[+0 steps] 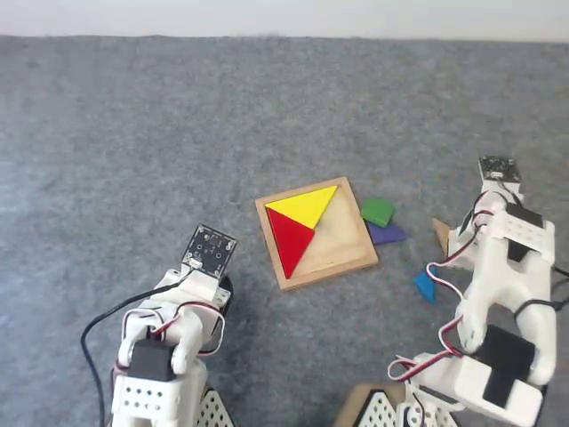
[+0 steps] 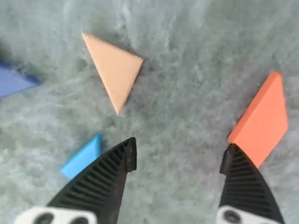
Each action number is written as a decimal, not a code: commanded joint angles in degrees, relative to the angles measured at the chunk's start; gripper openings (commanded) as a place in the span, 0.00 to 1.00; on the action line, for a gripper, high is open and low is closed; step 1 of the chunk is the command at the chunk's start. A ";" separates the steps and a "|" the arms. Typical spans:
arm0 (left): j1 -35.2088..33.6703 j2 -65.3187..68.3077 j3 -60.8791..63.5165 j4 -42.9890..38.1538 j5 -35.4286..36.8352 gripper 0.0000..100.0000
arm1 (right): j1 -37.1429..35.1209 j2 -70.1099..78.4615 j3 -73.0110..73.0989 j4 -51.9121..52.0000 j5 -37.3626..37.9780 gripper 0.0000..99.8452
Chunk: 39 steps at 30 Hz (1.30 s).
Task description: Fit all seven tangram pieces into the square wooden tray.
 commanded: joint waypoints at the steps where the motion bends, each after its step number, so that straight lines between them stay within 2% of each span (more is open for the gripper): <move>1: -0.18 -1.23 -0.66 0.18 0.44 0.12 | -0.84 -1.98 -0.88 -2.86 0.00 0.25; 8: -0.09 -1.23 -0.66 0.18 0.44 0.12 | 4.35 1.89 -2.37 -6.02 0.44 0.33; 15: -0.18 -1.23 -0.66 0.18 0.44 0.12 | 4.62 5.05 -2.37 -6.29 0.62 0.33; 18: -0.18 -1.23 -0.66 0.18 0.44 0.12 | 4.79 7.52 -2.46 -6.29 2.99 0.33; 31: -0.18 -1.23 -0.66 0.18 0.44 0.12 | 15.60 14.81 -5.54 -6.64 6.77 0.33; 39: -0.18 -1.23 -0.66 0.18 0.44 0.12 | 17.80 18.24 -5.45 -9.54 6.95 0.33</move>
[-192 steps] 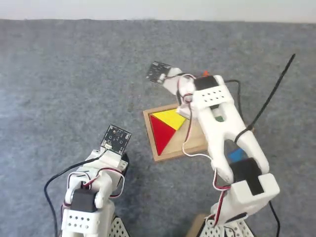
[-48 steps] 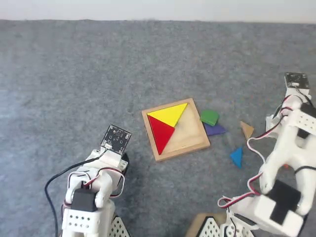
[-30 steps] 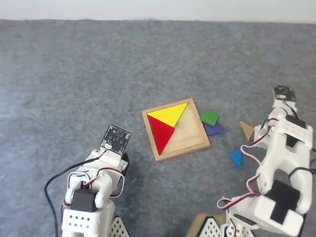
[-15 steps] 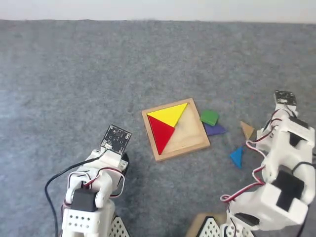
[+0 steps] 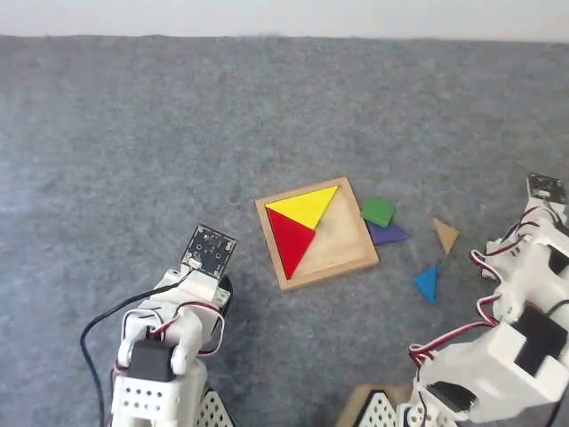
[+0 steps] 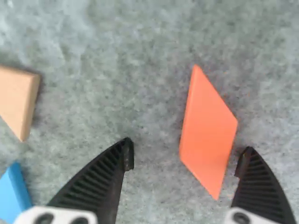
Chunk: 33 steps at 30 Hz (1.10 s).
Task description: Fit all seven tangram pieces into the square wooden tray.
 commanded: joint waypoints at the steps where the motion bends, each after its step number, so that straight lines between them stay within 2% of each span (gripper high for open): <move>1: -0.09 -1.23 -0.66 0.18 0.44 0.12 | 2.86 4.70 -0.62 -1.63 0.79 0.33; 4: -0.09 -1.23 -0.66 0.18 0.44 0.12 | 1.45 3.56 -1.23 -0.92 0.26 0.33; 8: -0.09 -1.23 -0.66 0.18 0.44 0.12 | -5.14 1.01 -1.32 1.63 -1.49 0.33; 12: -0.09 -1.23 -0.66 0.18 0.44 0.12 | -9.27 -0.84 -1.58 2.59 -1.23 0.27; 15: -0.09 -1.23 -0.66 0.18 0.44 0.12 | -14.20 -2.59 -1.23 2.95 -1.23 0.26; 20: -0.09 -1.23 -0.66 0.18 0.44 0.12 | -21.58 -6.11 1.14 3.03 2.11 0.26; 25: -0.09 -1.23 -0.66 0.18 0.44 0.12 | -21.67 -13.32 2.73 3.12 0.97 0.26; 30: -0.09 -1.23 -0.66 0.18 0.44 0.12 | -22.02 -21.49 5.19 3.12 -9.32 0.31; 33: -0.09 -1.23 -0.66 0.18 0.44 0.12 | -22.20 -22.02 4.66 2.95 -10.11 0.32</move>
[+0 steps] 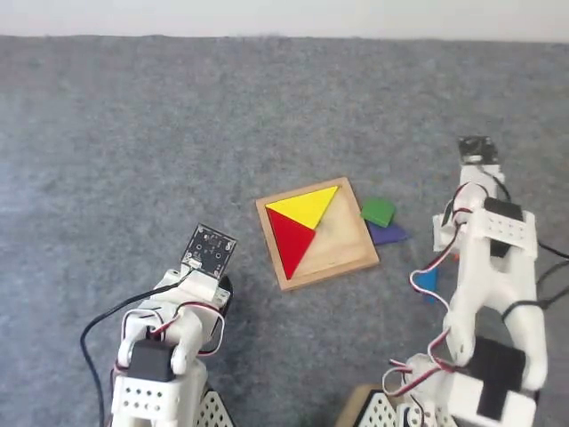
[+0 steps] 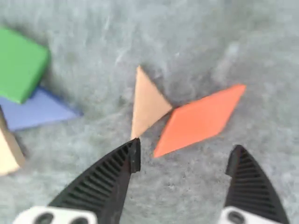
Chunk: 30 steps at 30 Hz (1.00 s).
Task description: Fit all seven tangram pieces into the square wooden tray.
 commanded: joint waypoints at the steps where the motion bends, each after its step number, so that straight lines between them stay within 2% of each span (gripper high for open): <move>1: -0.09 -1.23 -0.66 0.18 0.44 0.12 | -1.27 -3.91 -0.79 -0.04 -2.46 0.32; 6: -0.09 -1.23 -0.66 0.18 0.44 0.12 | -3.82 1.63 -2.81 0.40 -1.67 0.32; 19: -0.09 -1.23 -0.66 0.18 0.44 0.12 | -2.07 15.69 -9.14 2.77 1.76 0.32; 30: -0.09 -1.23 -0.66 0.18 0.44 0.12 | 6.02 19.21 -8.26 5.67 5.98 0.32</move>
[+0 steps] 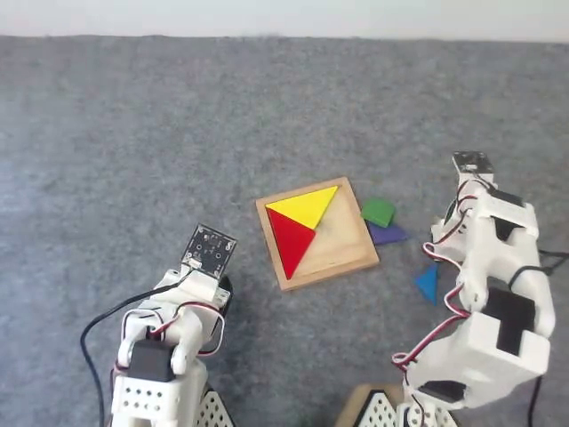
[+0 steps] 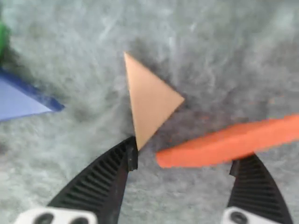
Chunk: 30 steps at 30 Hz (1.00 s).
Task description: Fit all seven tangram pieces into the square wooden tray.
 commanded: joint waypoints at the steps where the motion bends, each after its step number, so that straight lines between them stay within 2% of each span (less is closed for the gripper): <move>1: -0.09 -1.23 -0.66 0.18 0.44 0.12 | 3.65 -0.57 1.41 1.36 1.49 0.32; 5: -0.09 -1.23 -0.66 0.18 0.44 0.12 | 6.20 -6.37 7.30 -2.86 1.41 0.32; 8: -0.09 -1.23 -0.66 0.18 0.44 0.12 | 4.53 -13.93 10.46 -3.65 0.97 0.32; 14: -0.09 -1.23 -0.66 0.18 0.44 0.12 | -2.68 -20.70 5.45 0.84 -9.05 0.32; 21: -0.09 -1.23 -0.66 0.18 0.44 0.12 | -9.71 -10.33 -6.33 4.70 -15.65 0.32; 25: -0.09 -1.23 -0.66 0.18 0.44 0.12 | -10.15 -1.63 -16.35 5.85 -17.41 0.32; 28: -0.09 -1.23 -0.66 0.18 0.44 0.12 | -9.98 6.37 -24.09 11.47 -21.89 0.32; 30: -0.09 -1.23 -0.66 0.18 0.44 0.12 | -10.24 12.26 -28.66 14.73 -22.24 0.32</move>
